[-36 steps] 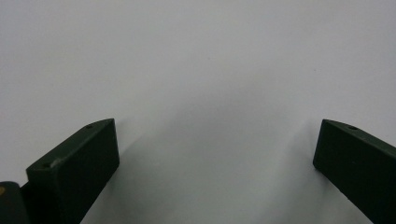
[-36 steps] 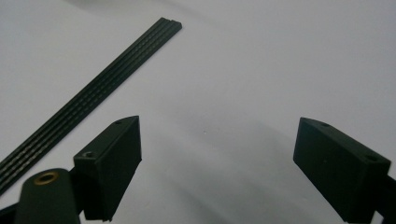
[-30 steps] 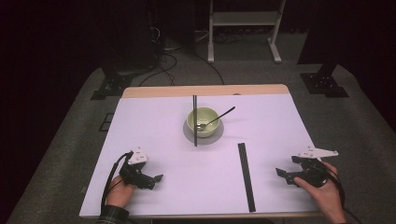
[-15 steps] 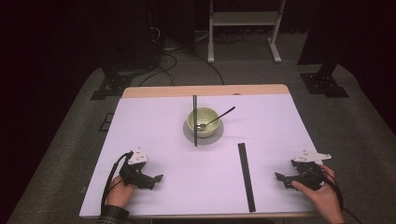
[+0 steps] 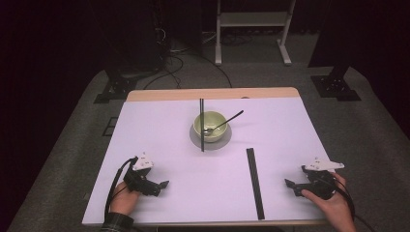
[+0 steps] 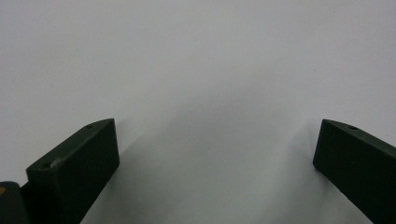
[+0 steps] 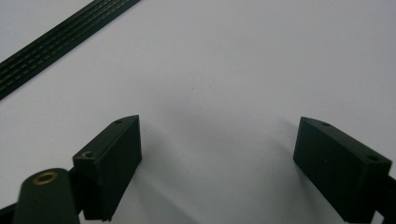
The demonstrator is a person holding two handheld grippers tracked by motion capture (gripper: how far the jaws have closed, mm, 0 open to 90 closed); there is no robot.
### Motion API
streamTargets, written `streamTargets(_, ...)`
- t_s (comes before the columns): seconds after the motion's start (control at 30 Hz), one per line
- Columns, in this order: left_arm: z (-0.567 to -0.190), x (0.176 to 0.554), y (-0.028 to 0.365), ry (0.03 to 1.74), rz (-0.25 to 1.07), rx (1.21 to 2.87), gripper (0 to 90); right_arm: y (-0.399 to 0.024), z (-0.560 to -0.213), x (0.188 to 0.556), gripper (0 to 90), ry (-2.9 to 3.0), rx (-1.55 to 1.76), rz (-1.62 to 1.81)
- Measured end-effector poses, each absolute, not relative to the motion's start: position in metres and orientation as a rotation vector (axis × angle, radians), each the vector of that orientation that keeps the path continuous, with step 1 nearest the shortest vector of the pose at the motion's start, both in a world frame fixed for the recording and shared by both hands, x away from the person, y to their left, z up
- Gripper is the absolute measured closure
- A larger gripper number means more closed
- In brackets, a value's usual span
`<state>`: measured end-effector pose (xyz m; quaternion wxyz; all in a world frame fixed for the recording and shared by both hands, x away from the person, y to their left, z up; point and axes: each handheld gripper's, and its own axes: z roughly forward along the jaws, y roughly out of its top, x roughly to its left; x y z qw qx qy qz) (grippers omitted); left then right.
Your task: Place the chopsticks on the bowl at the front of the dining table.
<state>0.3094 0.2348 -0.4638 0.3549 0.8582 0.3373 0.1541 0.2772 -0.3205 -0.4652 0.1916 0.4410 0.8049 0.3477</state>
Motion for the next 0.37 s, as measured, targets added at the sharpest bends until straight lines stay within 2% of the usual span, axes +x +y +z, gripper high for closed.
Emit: streamTargets(0.37, -0.4638, 0.3095, 0.2349, 0.872, 0.397, 2.218, 0.0, -0.3207, -0.4654, 0.2775, 13.5, 2.260, 1.241, 0.981)
